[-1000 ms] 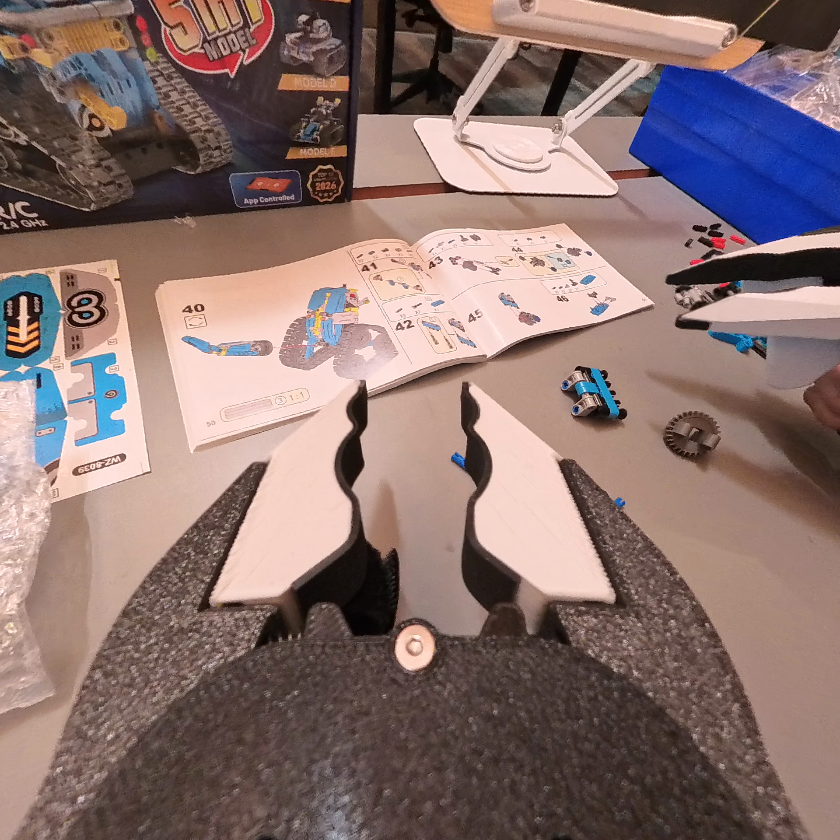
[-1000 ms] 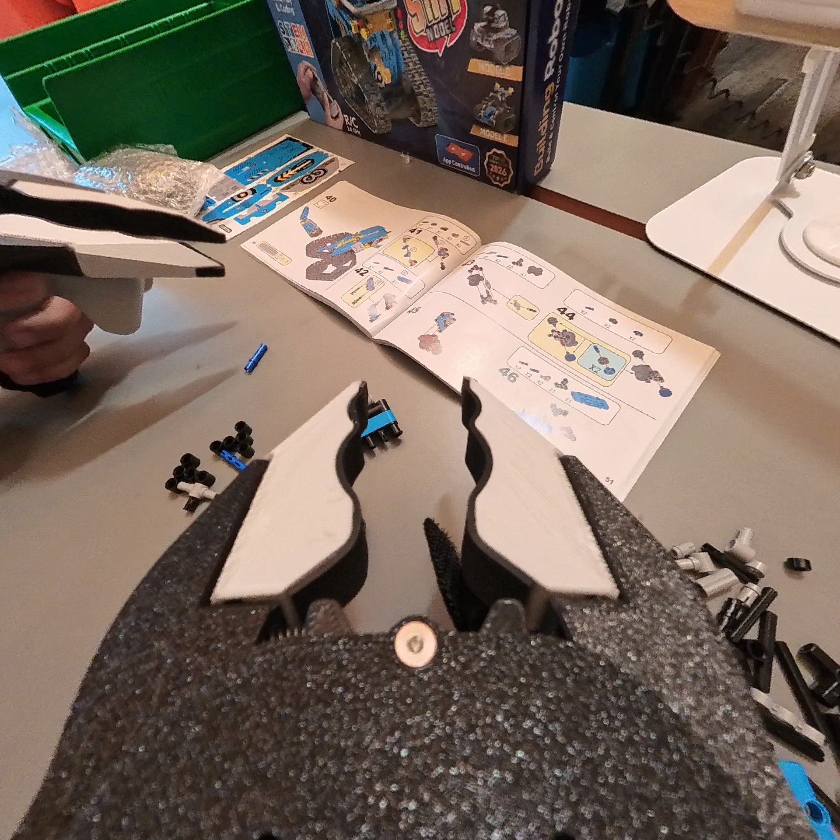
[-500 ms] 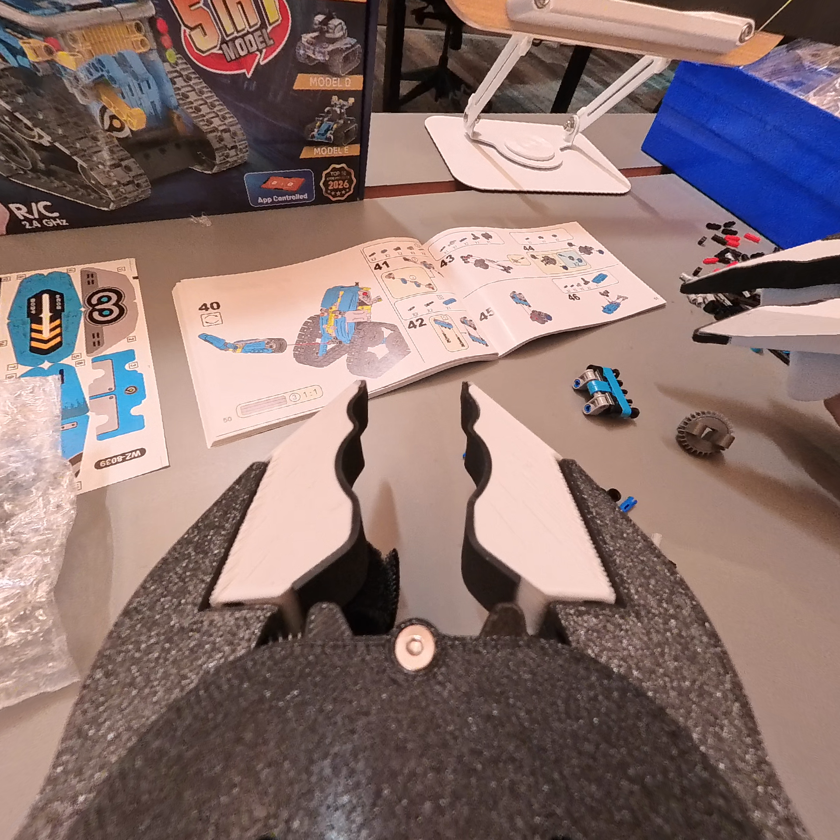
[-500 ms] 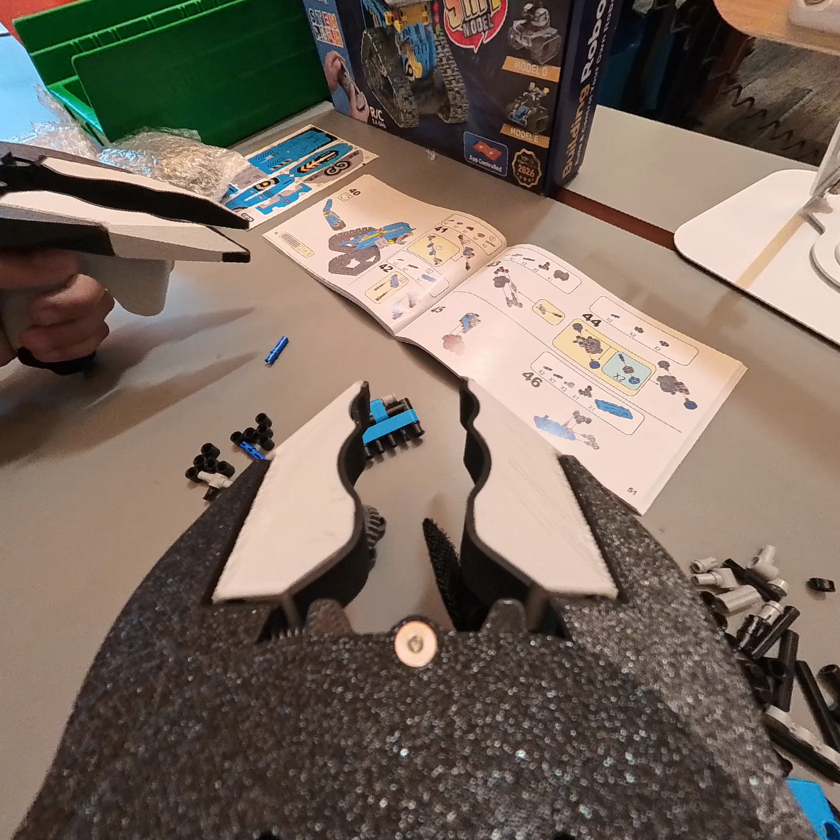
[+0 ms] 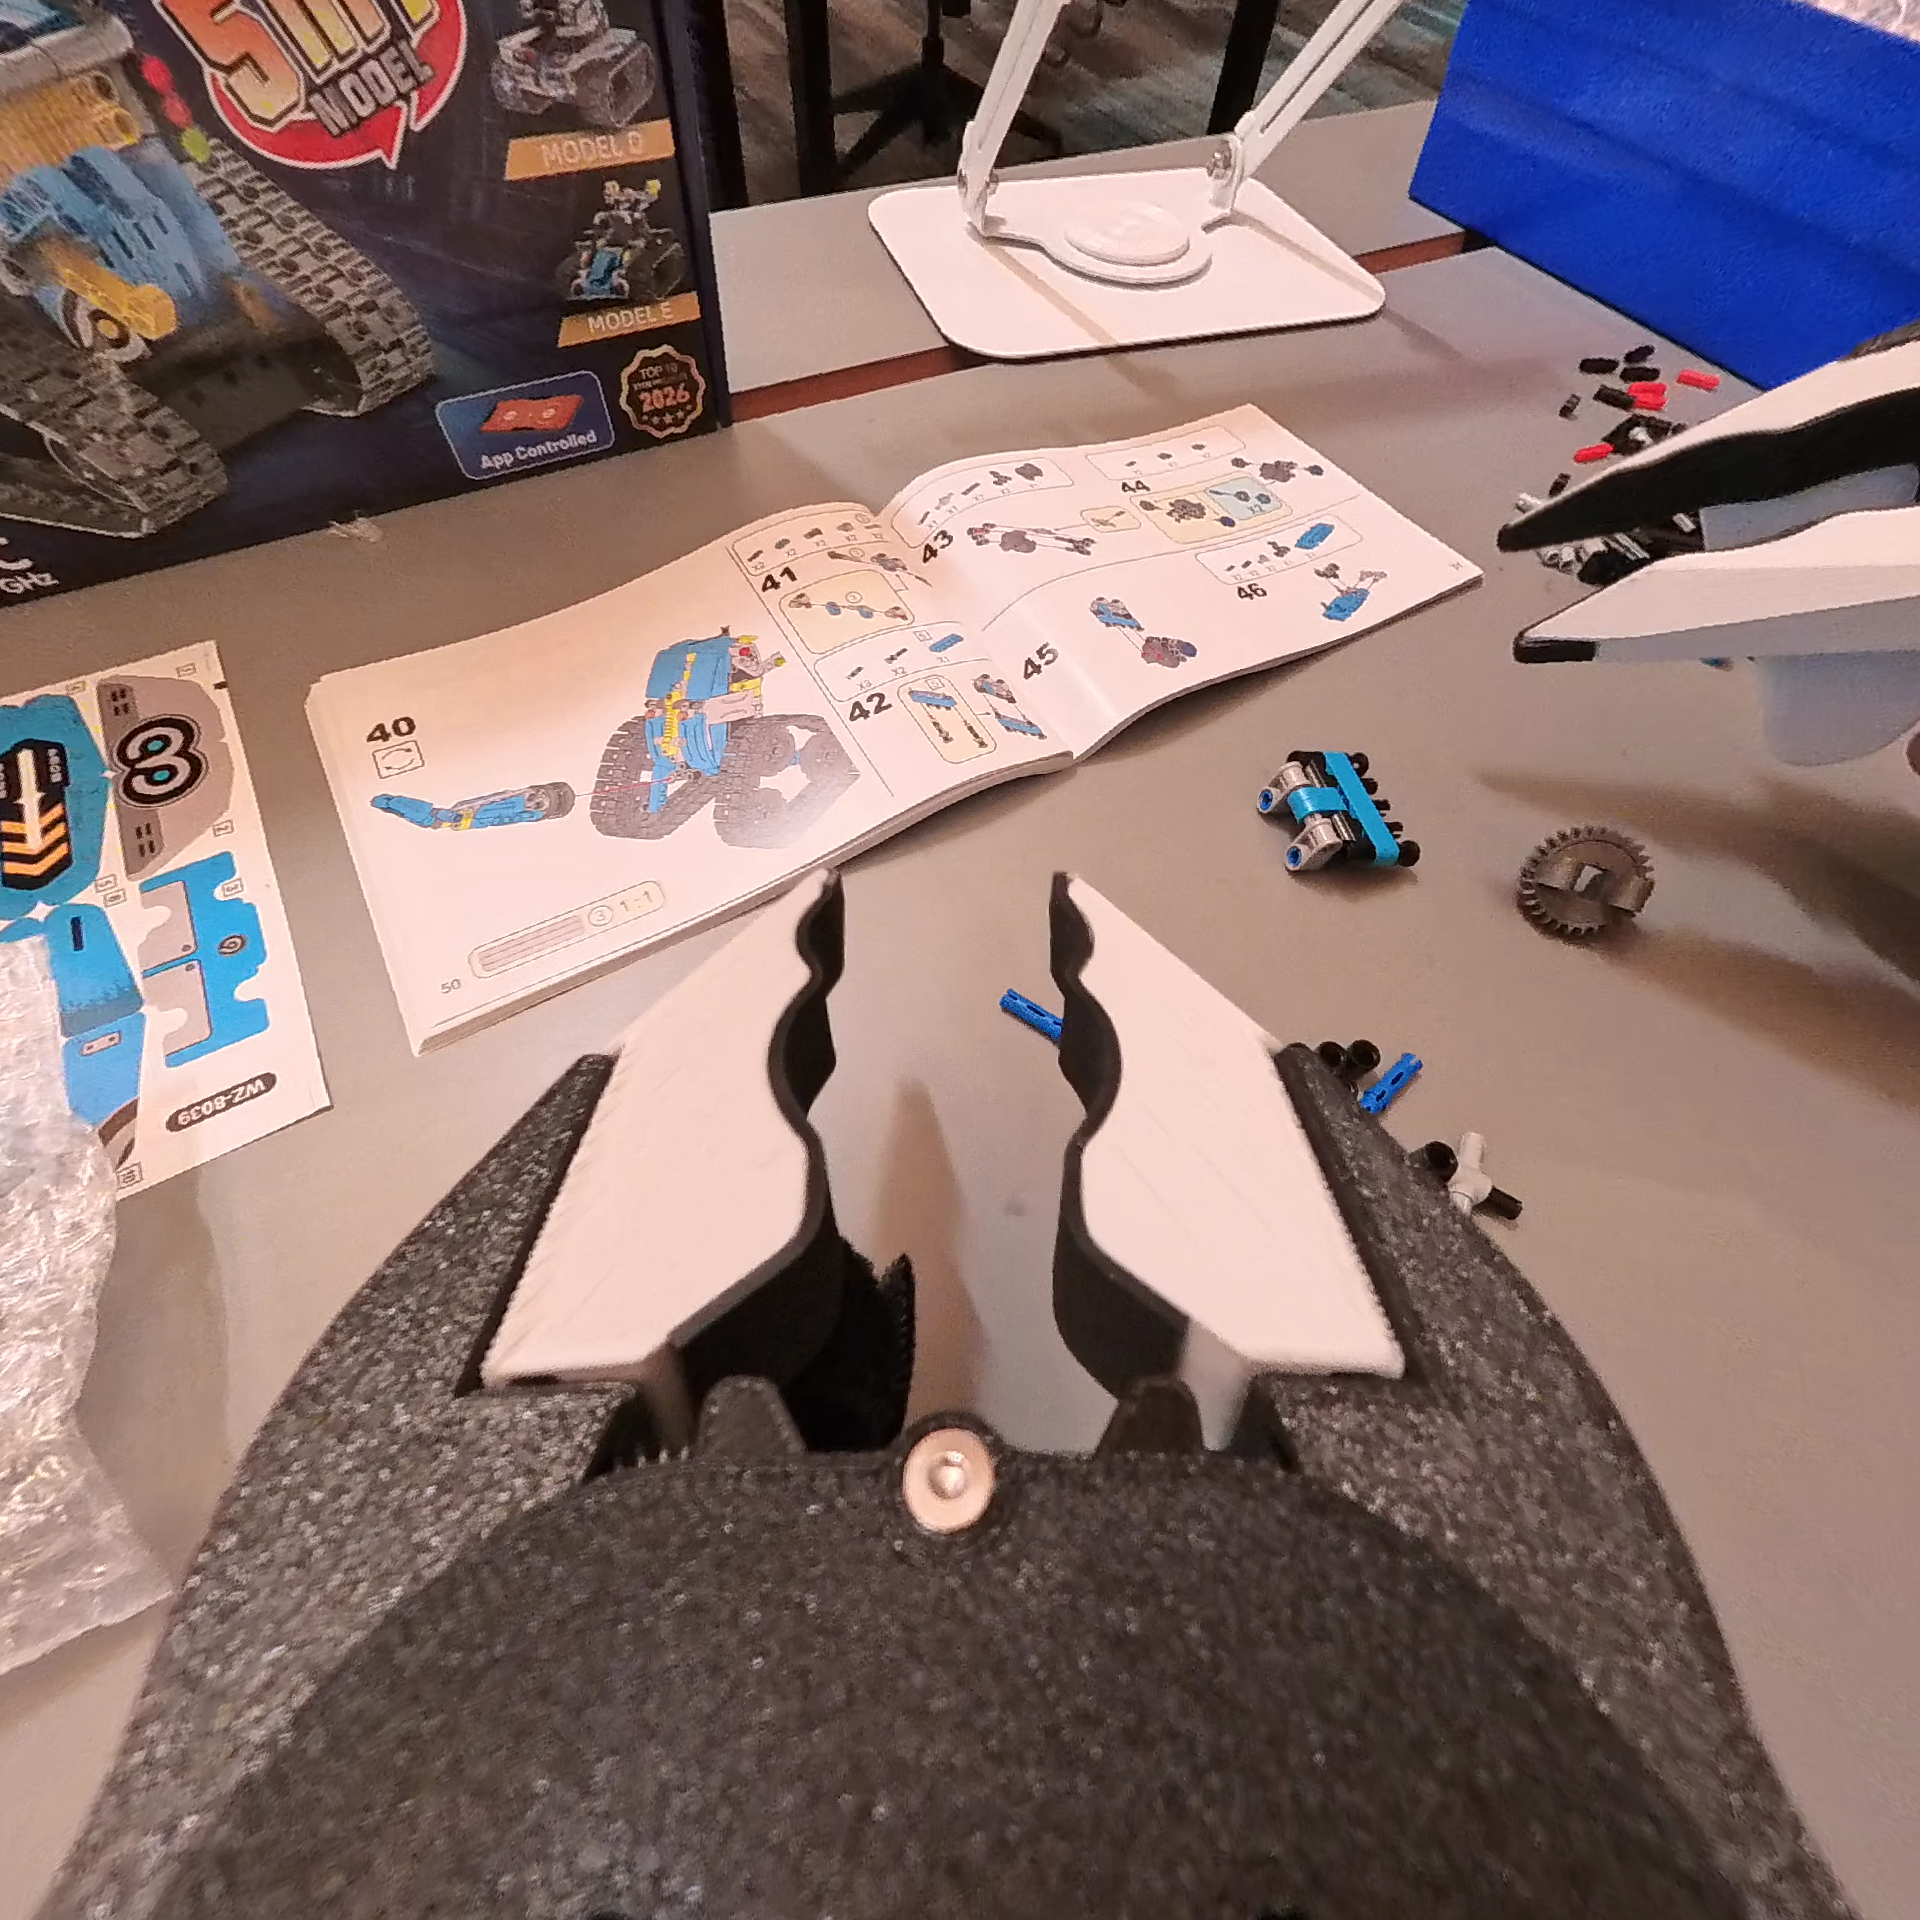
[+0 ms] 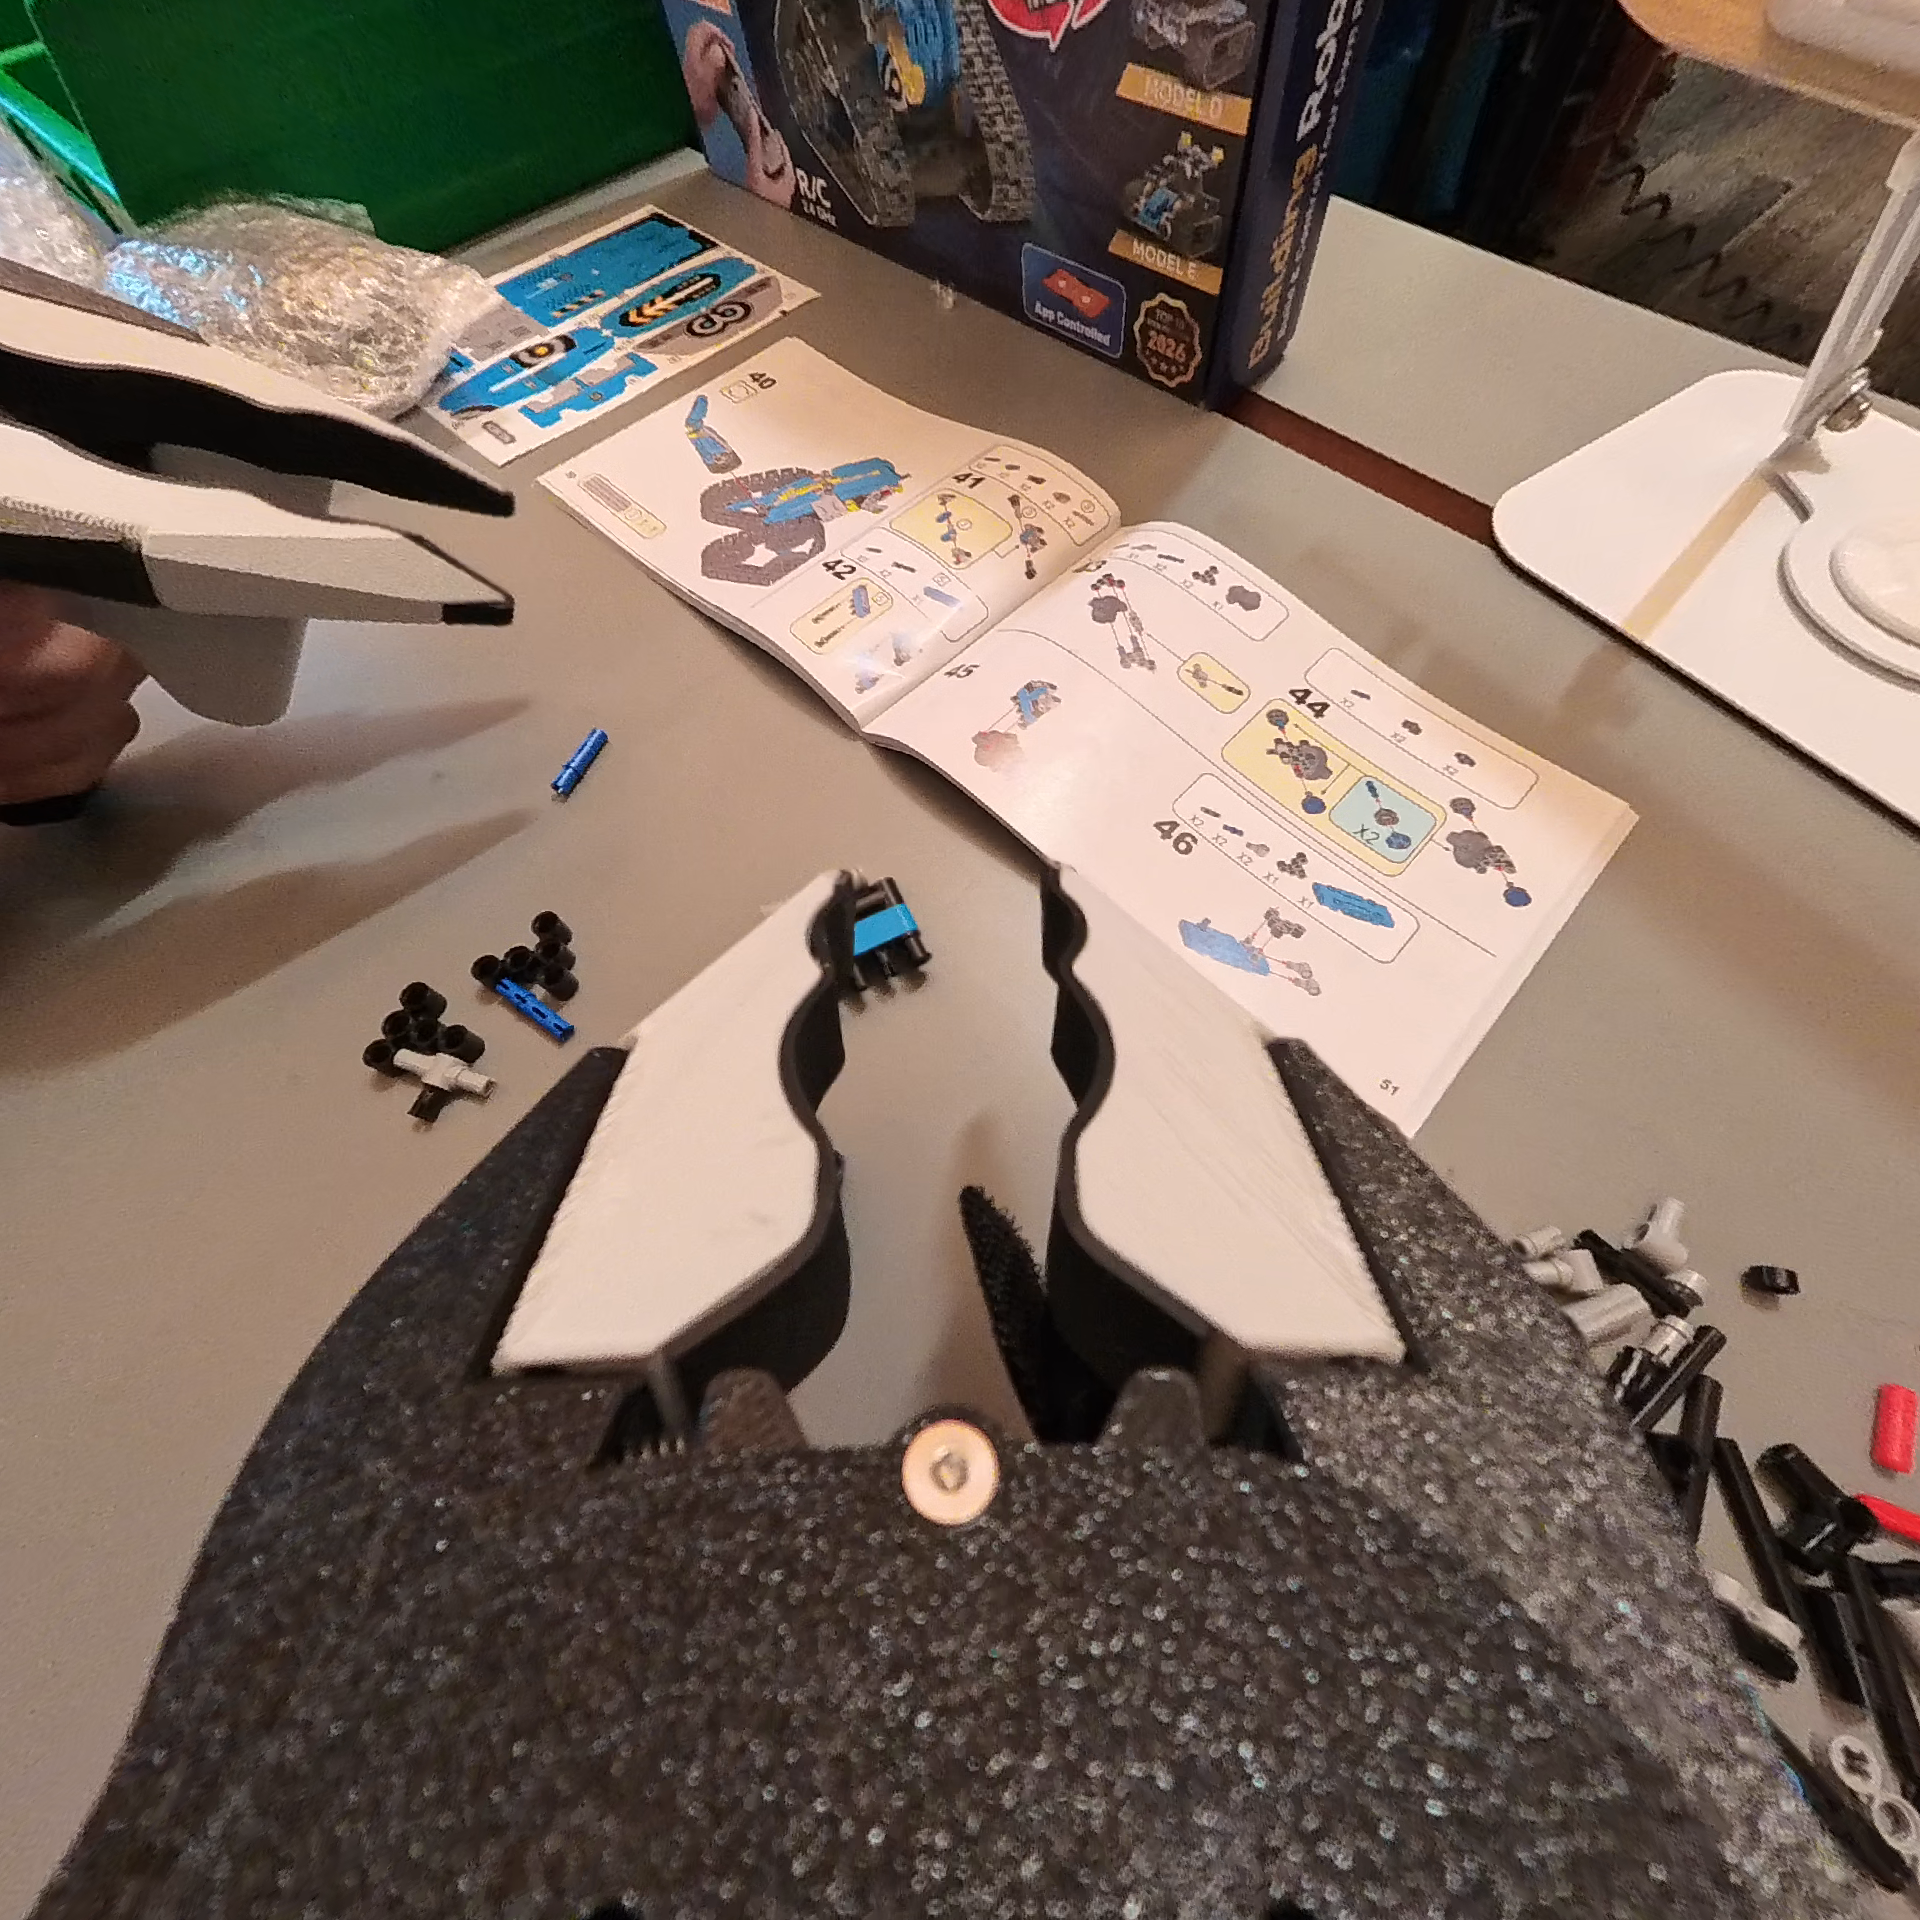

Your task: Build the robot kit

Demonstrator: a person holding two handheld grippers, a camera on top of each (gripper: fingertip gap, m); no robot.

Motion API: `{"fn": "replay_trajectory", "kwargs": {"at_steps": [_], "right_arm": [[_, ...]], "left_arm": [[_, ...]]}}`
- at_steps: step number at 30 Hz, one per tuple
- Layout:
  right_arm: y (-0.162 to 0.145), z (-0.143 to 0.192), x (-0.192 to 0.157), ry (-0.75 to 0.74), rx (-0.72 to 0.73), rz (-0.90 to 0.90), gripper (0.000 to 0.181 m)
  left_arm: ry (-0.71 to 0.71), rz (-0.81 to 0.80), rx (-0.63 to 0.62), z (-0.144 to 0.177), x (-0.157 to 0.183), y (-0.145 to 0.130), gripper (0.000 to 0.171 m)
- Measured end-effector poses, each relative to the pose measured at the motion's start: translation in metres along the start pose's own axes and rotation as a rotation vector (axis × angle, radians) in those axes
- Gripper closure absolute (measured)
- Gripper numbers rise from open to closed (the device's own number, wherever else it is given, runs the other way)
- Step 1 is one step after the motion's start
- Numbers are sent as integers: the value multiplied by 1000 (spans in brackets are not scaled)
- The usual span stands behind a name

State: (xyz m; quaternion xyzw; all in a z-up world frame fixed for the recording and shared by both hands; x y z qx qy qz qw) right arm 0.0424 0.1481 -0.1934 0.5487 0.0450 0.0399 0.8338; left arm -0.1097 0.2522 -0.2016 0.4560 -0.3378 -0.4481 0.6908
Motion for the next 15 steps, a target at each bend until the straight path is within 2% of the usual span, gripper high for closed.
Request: {"fn": "replay_trajectory", "kwargs": {"at_steps": [5,9,11,15], "right_arm": [[-8,-3,-4,46,-43,4,142],[-24,1,-16,156,-152,113,136],[-29,2,-20,196,-175,101,136],[-40,-13,-21,212,-221,94,130]], "left_arm": [[3,1,-10,-1,-1,-2,132],[7,-8,-18,-2,-2,-4,132],[0,-11,-16,-2,0,-3,132],[-23,-33,-15,-1,6,-2,132]]}}
Point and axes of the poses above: each gripper's, where its closed fingertips meet, z back along the fingers, y out of its top, x = y × z across the jaws, the point moved 3 cm from there along z, back along the fingers, and after that the axes turned 7 degrees about x, right-handed, at the moved point
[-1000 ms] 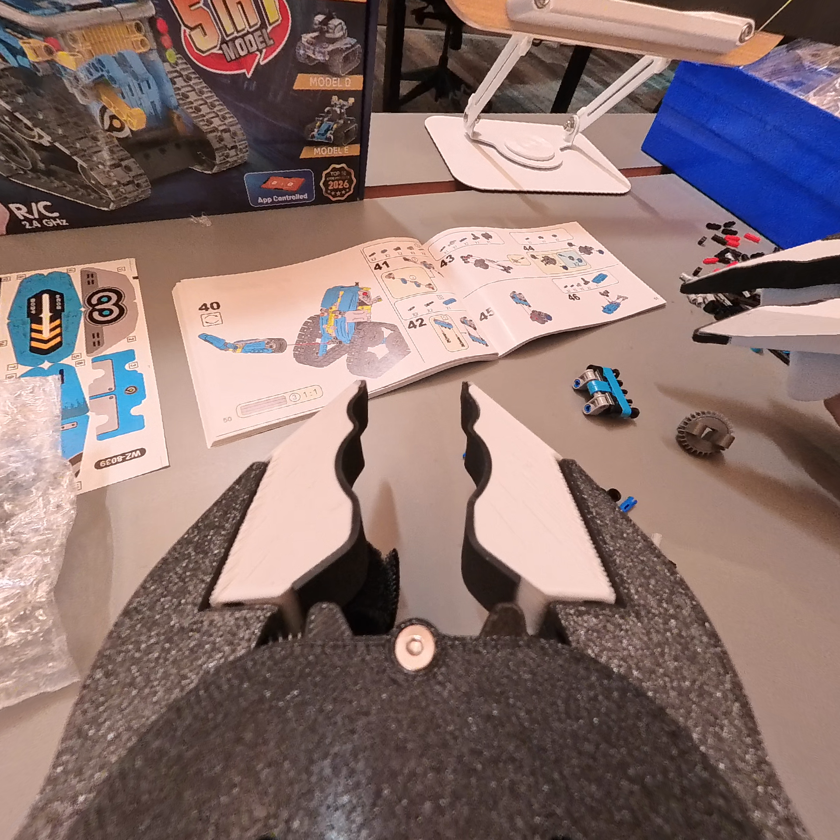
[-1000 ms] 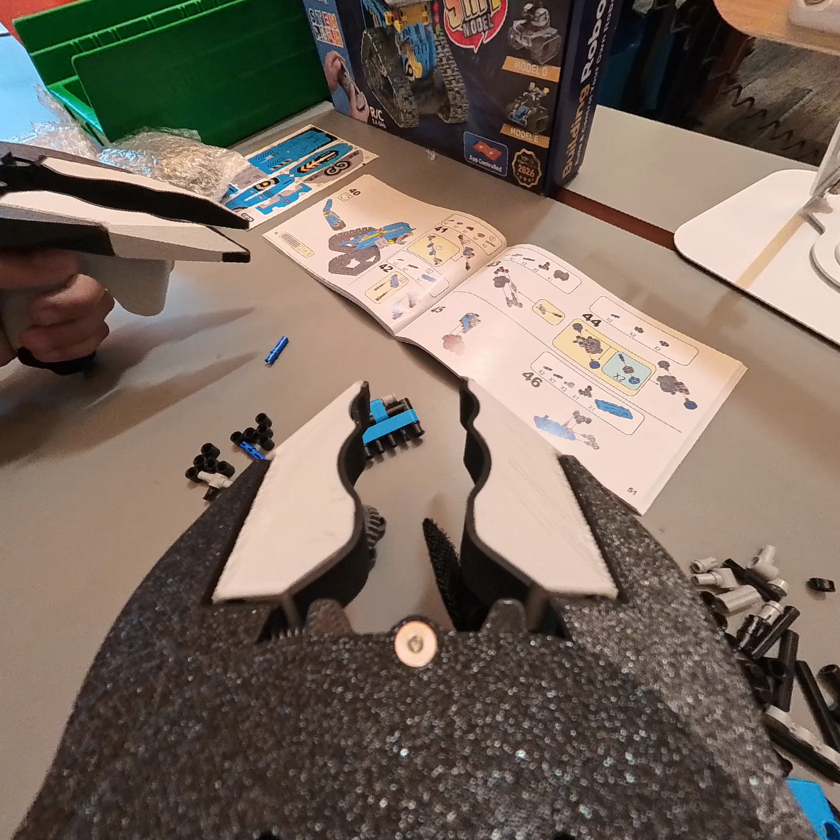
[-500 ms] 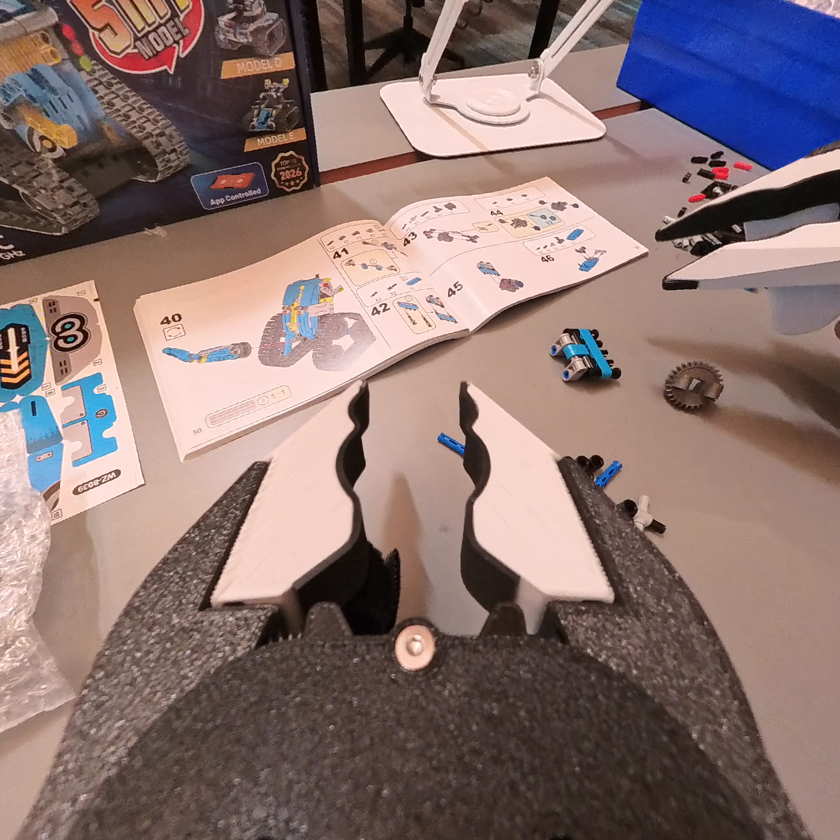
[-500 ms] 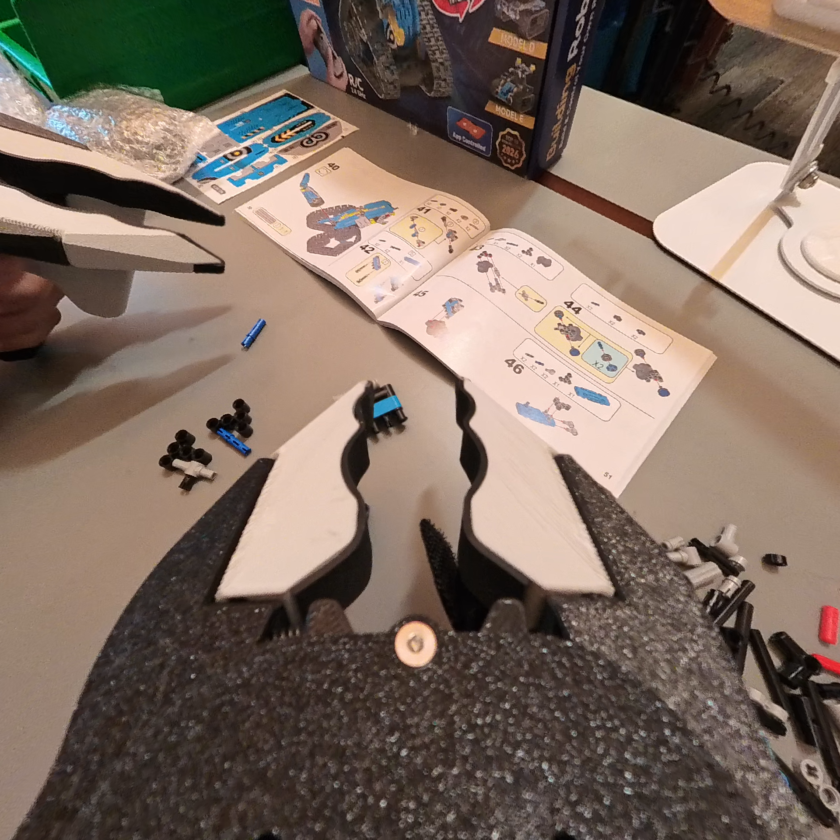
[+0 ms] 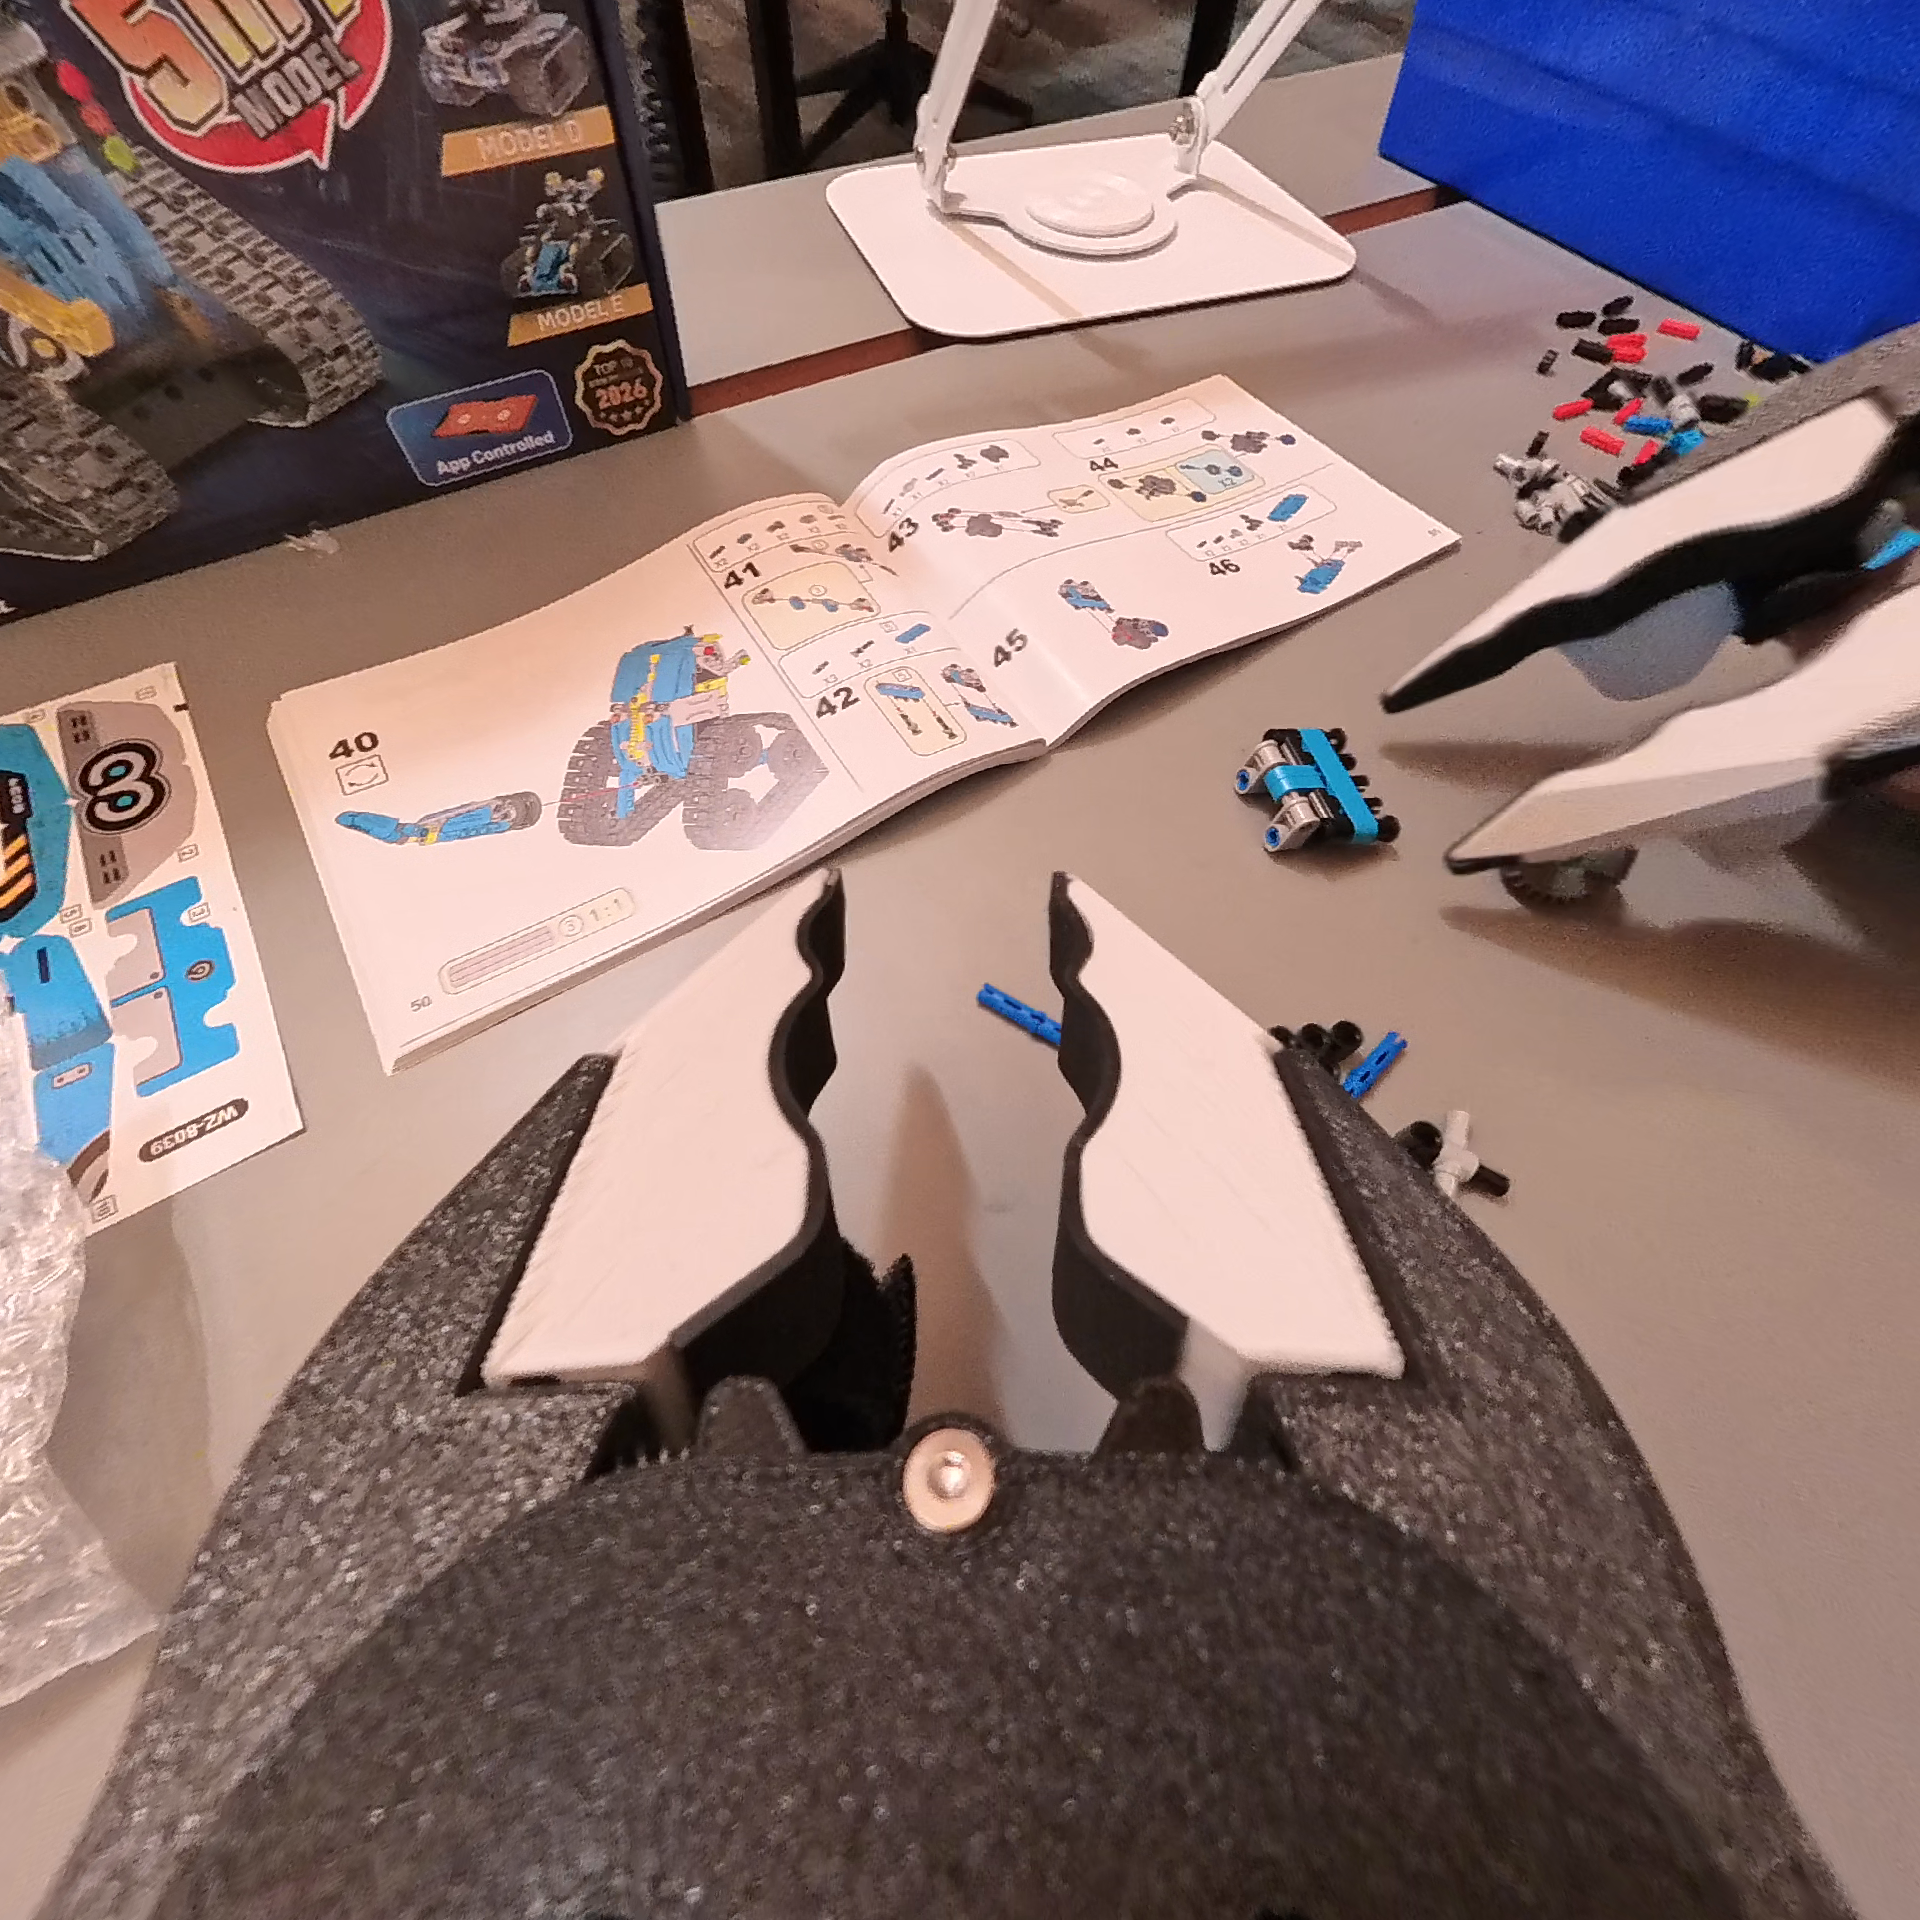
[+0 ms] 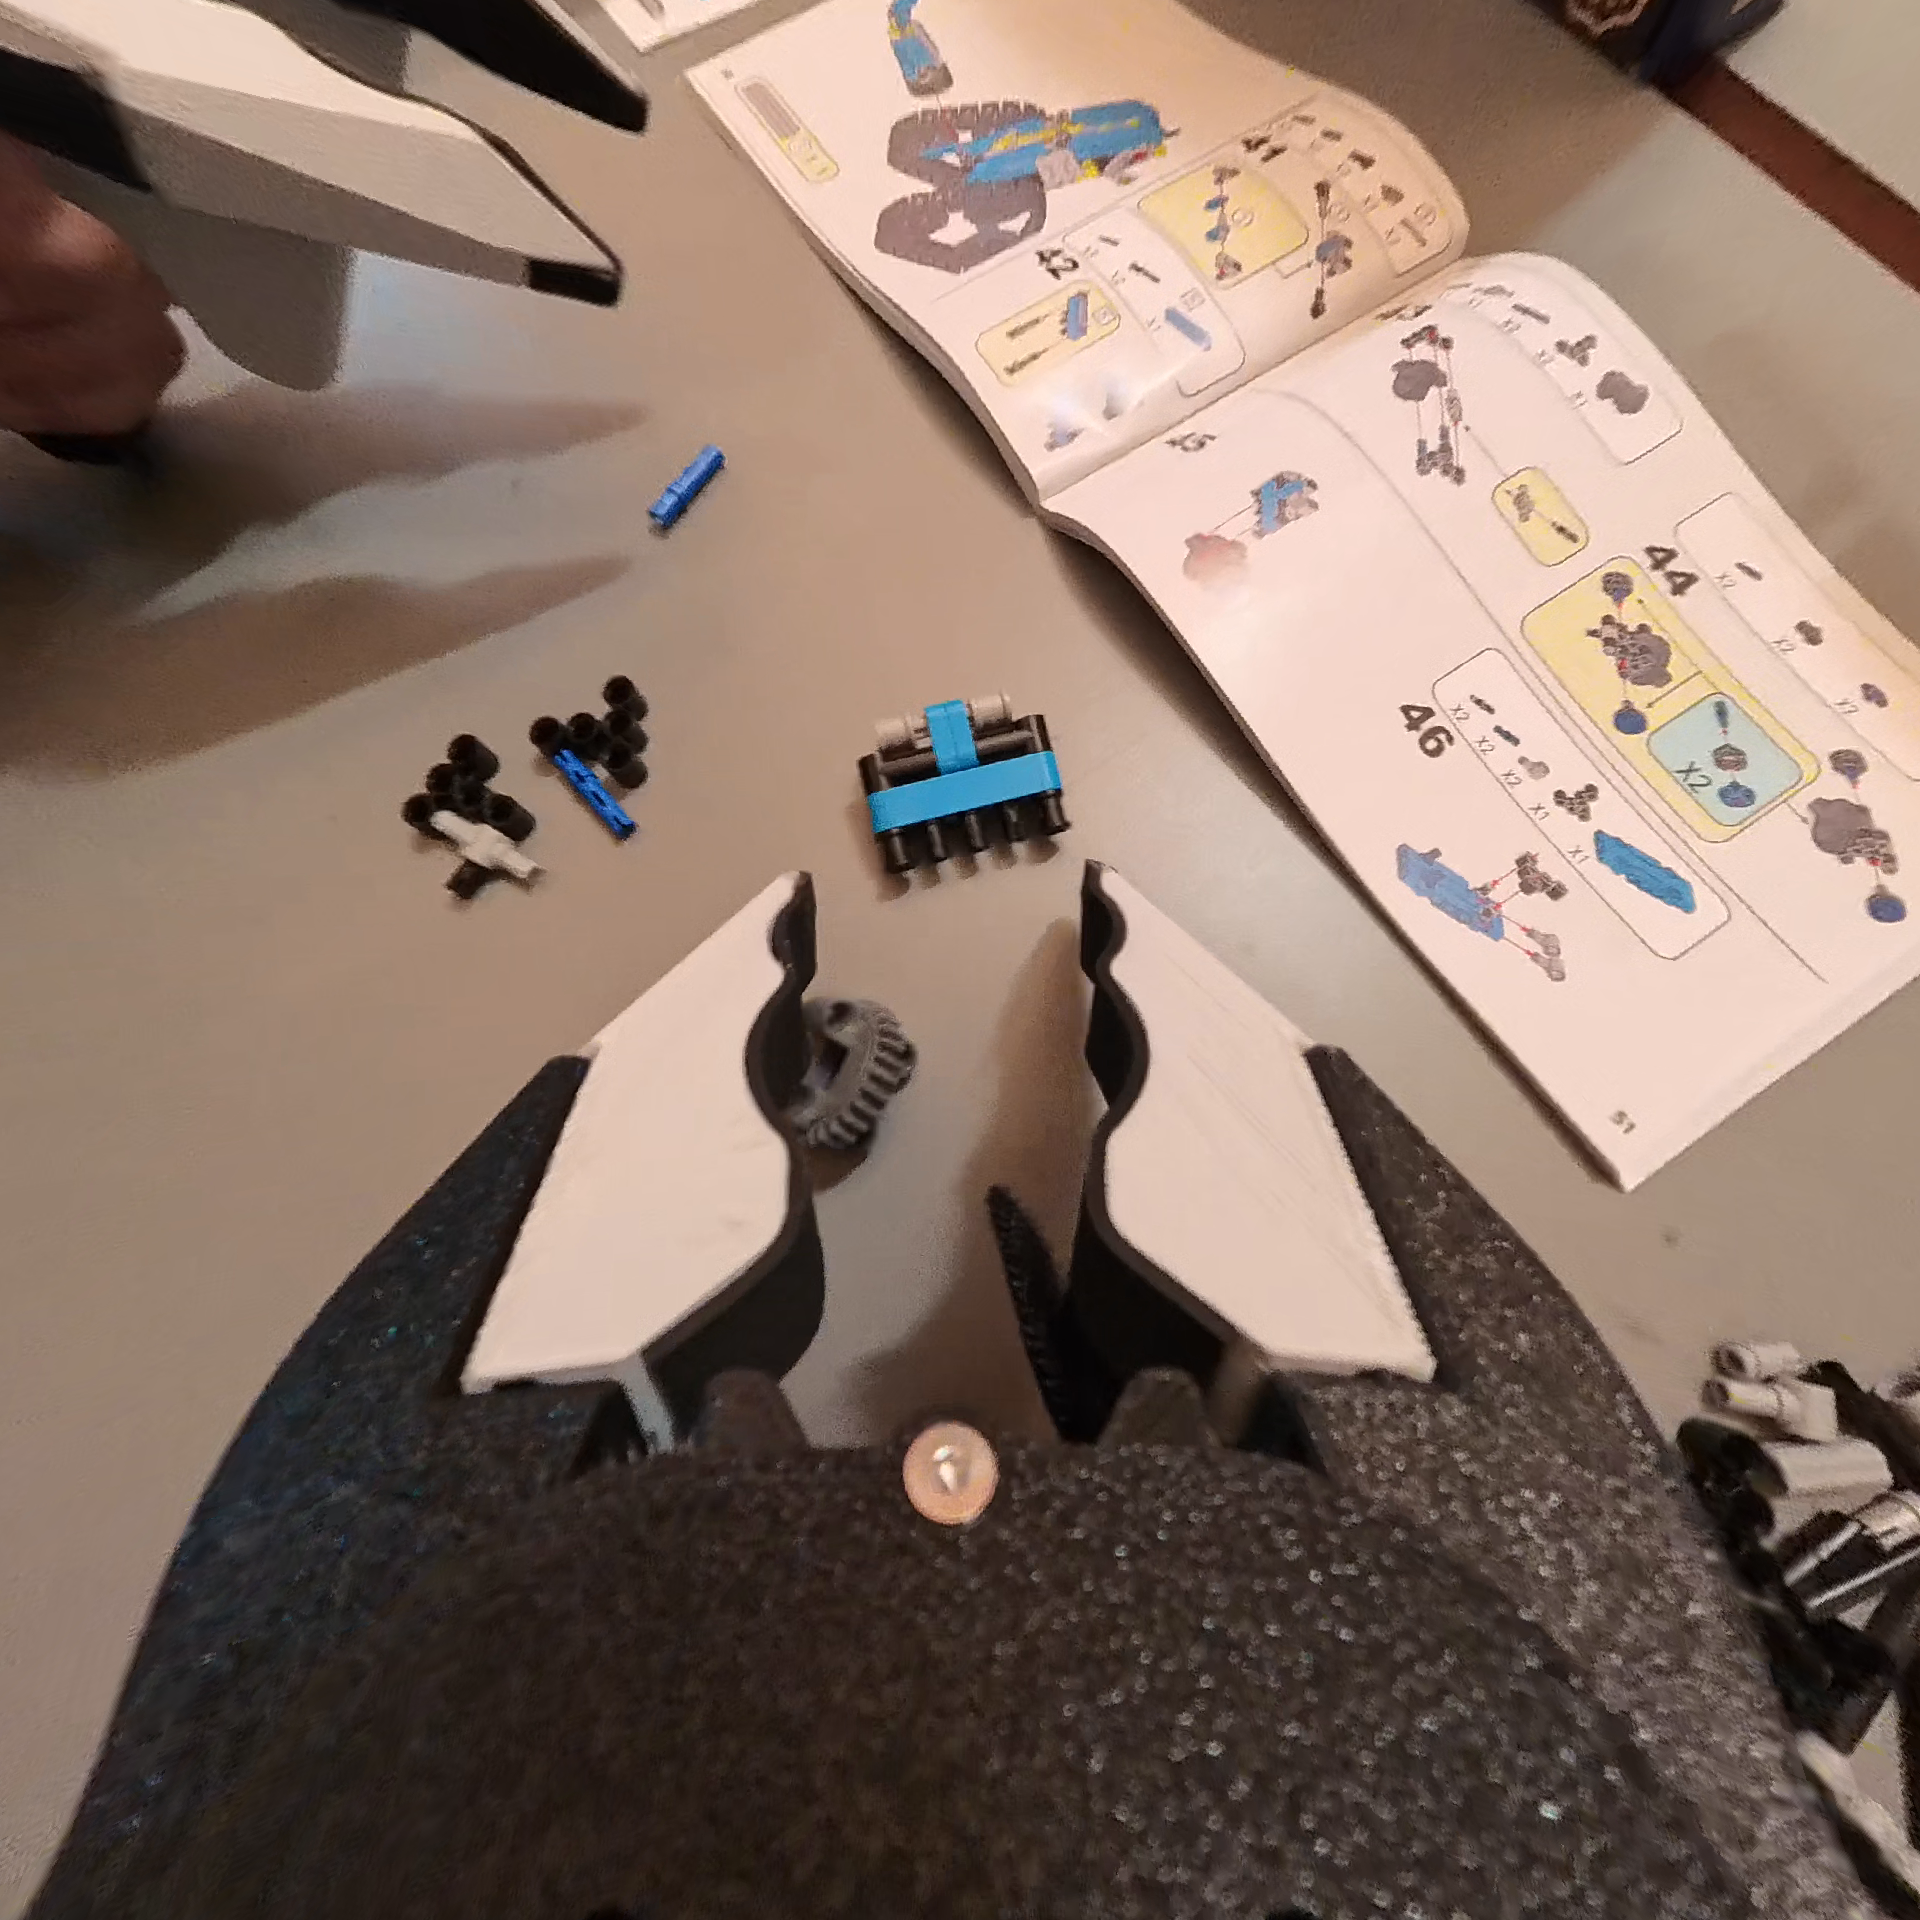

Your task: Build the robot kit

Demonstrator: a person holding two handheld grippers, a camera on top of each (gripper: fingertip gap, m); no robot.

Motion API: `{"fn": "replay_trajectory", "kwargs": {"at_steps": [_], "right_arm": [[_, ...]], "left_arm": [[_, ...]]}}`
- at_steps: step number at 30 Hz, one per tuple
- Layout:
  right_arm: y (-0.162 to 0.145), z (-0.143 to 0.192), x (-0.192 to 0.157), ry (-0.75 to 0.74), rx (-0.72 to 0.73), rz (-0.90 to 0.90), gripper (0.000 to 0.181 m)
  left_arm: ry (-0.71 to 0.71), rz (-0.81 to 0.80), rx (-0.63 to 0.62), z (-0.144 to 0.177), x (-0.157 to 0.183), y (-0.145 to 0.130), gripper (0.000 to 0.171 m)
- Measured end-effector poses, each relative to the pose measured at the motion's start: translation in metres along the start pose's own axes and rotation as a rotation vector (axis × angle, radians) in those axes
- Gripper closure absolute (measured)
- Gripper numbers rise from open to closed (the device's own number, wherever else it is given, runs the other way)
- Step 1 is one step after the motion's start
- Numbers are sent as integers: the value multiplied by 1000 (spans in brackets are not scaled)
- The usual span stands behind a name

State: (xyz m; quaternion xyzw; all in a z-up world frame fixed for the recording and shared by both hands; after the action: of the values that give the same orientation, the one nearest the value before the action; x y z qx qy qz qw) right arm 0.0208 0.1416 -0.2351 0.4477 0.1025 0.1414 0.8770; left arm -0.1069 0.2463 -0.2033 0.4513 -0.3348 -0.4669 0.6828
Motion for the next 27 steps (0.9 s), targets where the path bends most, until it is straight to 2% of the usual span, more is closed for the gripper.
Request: {"fn": "replay_trajectory", "kwargs": {"at_steps": [4,8,11,13,15,18,21,24,27], "right_arm": [[5,-12,6,10,-25,10,125],[10,-24,-1,44,-64,16,139],[14,-27,-7,34,-95,18,140],[32,-28,-16,-2,-82,47,140],[65,-38,-42,5,-18,54,141],[95,-80,-81,6,-50,48,140],[114,-129,-99,-20,-40,-5,140],[116,-164,-105,-48,-64,-32,140],[117,-175,-112,-45,-63,-59,140]], "left_arm": [[-8,-3,-8,0,1,-1,132],[15,14,-12,2,-6,0,132],[80,52,-2,6,-20,1,134],[169,97,48,13,-40,9,134],[288,133,141,29,-66,22,134],[482,183,303,61,-102,41,134],[614,187,429,90,-121,52,134],[642,192,455,99,-126,52,135],[608,211,417,91,-125,47,135]]}}
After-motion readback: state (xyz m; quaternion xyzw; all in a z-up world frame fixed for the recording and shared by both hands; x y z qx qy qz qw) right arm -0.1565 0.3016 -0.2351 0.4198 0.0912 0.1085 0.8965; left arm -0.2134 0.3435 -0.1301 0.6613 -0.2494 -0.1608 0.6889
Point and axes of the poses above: each gripper's, where its closed fingertips meet, z back along the fingers, y out of its top, x = y × z across the jaws, the point moved 3 cm from there along z, back along the fingers, and after that the axes turned 7 degrees about x, right-handed, at the moved point
